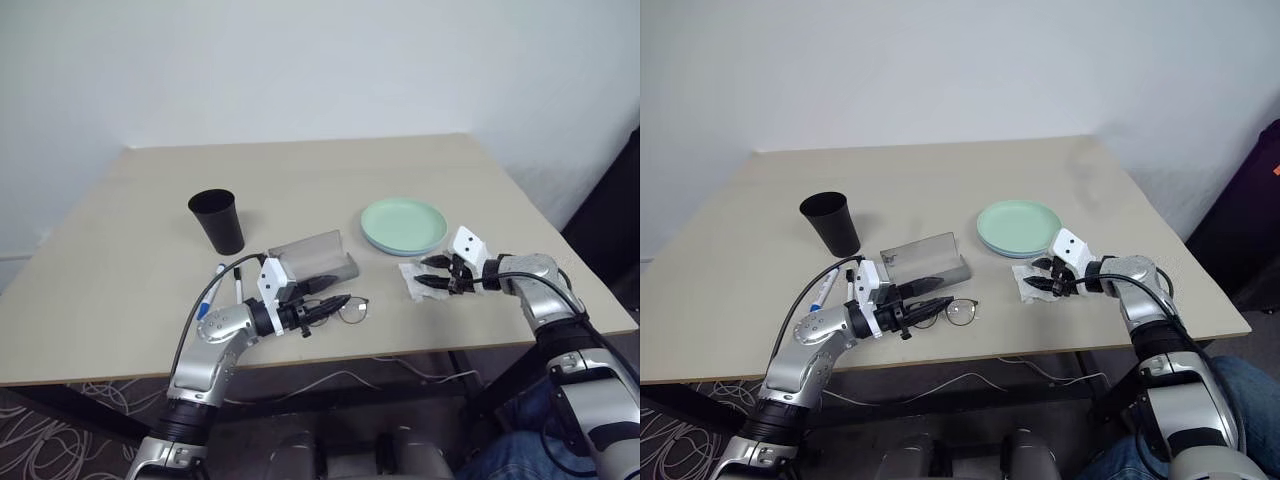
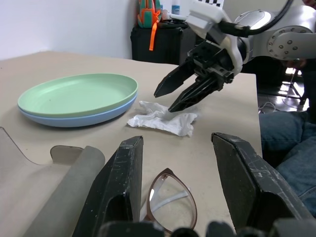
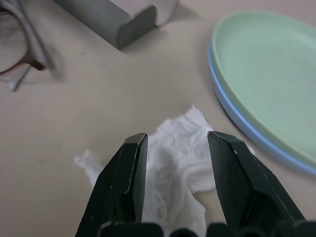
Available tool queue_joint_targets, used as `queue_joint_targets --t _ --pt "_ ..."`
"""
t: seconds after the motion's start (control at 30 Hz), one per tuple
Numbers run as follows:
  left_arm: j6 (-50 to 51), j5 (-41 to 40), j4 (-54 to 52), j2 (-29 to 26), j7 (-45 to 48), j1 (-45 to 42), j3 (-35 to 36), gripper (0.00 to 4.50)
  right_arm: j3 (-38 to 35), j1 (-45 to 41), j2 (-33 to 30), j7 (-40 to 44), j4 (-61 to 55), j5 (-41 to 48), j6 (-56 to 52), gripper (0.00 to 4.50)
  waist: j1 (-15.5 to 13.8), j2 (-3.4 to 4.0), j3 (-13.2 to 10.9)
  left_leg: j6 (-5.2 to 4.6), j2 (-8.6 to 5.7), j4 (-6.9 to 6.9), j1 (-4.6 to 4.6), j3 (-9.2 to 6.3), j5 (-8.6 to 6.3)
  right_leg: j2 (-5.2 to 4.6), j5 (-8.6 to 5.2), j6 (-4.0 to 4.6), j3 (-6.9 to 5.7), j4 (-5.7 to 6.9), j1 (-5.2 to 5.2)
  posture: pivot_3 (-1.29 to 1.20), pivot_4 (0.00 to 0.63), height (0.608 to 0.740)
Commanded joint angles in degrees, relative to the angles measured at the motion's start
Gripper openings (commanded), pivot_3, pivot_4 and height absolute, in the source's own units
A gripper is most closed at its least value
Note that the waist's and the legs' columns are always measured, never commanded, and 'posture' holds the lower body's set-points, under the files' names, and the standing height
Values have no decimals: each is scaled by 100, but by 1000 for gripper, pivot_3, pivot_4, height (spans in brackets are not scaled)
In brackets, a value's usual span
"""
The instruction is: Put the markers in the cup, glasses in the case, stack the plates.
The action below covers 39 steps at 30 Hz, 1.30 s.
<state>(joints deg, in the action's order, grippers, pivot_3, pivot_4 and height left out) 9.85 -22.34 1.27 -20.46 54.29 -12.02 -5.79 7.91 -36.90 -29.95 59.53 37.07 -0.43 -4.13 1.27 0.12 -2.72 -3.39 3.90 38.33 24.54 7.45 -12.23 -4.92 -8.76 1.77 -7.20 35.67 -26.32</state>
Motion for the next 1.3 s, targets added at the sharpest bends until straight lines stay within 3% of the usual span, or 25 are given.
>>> queue_joint_targets --t 0.03,0.27,0.47,0.5,0.83,1.1,1.27,1.3 --pt "-107 25 -90 12 30 -172 4 2281 -13 -97 66 -330 17 -91 -270 2088 0 0 0 0 0 0 0 -2 0 0 0 0 0 0 1 0 0 740" --pt "-85 31 -129 -12 20 -152 21 2281 57 -121 143 -489 102 -148 -670 2088 0 0 0 0 0 0 1 -4 0 -2 0 0 3 0 2 0 0 740" --pt "-102 44 -147 -19 14 -94 22 2281 5 -179 128 -442 -16 -52 -704 123 0 0 0 -1 -2 -1 3 -5 0 -2 0 0 8 -2 1 0 0 740" --pt "-105 46 -147 -16 12 -90 23 2281 -5 -192 108 -416 -69 -36 -666 37 0 0 0 -1 -3 -1 4 -5 0 -2 0 0 9 -3 1 0 0 740" --pt "-57 48 -172 -3 16 -124 46 2281 -314 -973 219 -526 -199 241 -155 37 4 3 -2 0 -2 -1 2 -5 0 0 0 0 5 -2 -4 0 0 740" --pt "-40 76 -164 28 -35 -203 37 2281 -111 -2018 623 -1643 1780 -397 846 37 -1 3 -2 0 1 -6 4 -8 0 -3 0 0 0 -3 -1 0 0 740" --pt "-72 81 -185 8 -73 -161 72 2281 -76 -2364 835 -1895 2731 -535 1158 37 6 3 -2 -2 -10 -6 7 3 1 -2 0 -1 16 -4 -6 0 0 740" --pt "-81 77 -204 -12 -76 -127 90 2281 -71 -2404 857 -1961 2867 -568 1199 216 7 3 -2 -2 -14 -6 8 4 1 -2 1 -2 17 -4 -7 0 0 740"
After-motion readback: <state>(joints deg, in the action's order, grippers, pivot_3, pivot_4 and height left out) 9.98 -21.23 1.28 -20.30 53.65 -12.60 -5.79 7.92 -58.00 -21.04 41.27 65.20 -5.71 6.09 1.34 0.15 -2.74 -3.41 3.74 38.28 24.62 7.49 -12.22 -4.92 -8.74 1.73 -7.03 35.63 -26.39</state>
